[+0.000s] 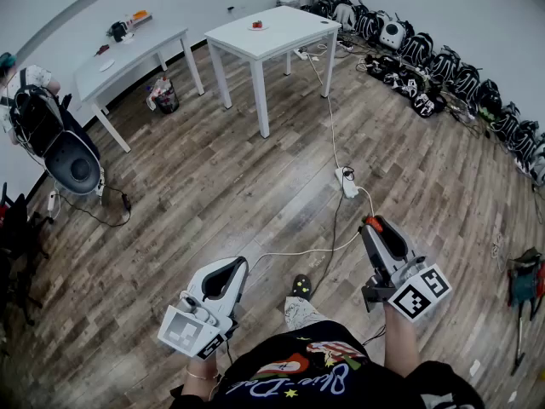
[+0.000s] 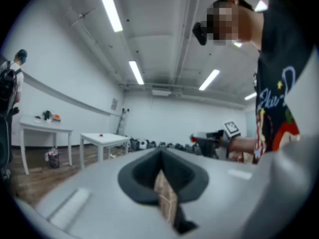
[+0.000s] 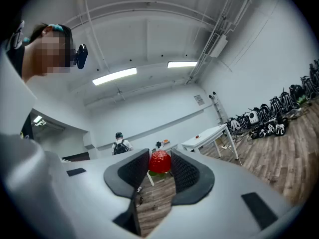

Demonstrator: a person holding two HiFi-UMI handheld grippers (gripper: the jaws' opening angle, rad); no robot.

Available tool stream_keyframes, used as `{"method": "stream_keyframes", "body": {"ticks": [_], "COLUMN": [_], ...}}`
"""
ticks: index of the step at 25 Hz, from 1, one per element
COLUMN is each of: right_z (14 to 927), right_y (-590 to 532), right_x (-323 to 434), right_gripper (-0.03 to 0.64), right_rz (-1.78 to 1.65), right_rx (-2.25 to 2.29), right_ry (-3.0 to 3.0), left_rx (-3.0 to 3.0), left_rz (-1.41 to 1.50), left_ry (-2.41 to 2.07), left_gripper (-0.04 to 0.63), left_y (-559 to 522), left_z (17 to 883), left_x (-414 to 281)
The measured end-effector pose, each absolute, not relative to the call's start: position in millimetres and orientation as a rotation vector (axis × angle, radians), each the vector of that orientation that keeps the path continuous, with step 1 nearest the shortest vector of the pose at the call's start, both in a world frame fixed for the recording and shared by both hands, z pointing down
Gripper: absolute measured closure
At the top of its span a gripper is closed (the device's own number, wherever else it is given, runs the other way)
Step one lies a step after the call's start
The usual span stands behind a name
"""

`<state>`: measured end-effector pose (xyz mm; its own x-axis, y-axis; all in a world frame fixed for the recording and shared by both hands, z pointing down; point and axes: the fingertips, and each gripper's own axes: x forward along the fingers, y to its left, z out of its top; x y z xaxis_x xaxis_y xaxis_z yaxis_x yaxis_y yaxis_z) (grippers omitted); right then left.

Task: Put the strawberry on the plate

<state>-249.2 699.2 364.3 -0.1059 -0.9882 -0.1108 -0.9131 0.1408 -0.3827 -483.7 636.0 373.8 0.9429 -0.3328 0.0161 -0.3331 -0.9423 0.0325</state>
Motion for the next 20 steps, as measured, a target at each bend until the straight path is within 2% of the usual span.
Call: {"method": "stream_keyframes", "body": {"ticks": [13, 20], "right_z": [373.6, 390.2], "right_y": [490.1, 339.1], "right_x": [-125.3, -47.4], "right_gripper": [0.472, 0.472], "right_rz": [-0.363, -0.402], "right_rx": [-1.738, -1.761], "right_ry": [2.281, 2.293], "left_rx": [3.063, 3.057], "left_rz": [-0.026, -0.055], "left_ry": [-0.516, -0.44], "left_gripper": [0.595, 0.597], "left_y": [439.3, 275.7], "left_z": [365.7, 379.7], "left_x": [-306.4, -208.2]}}
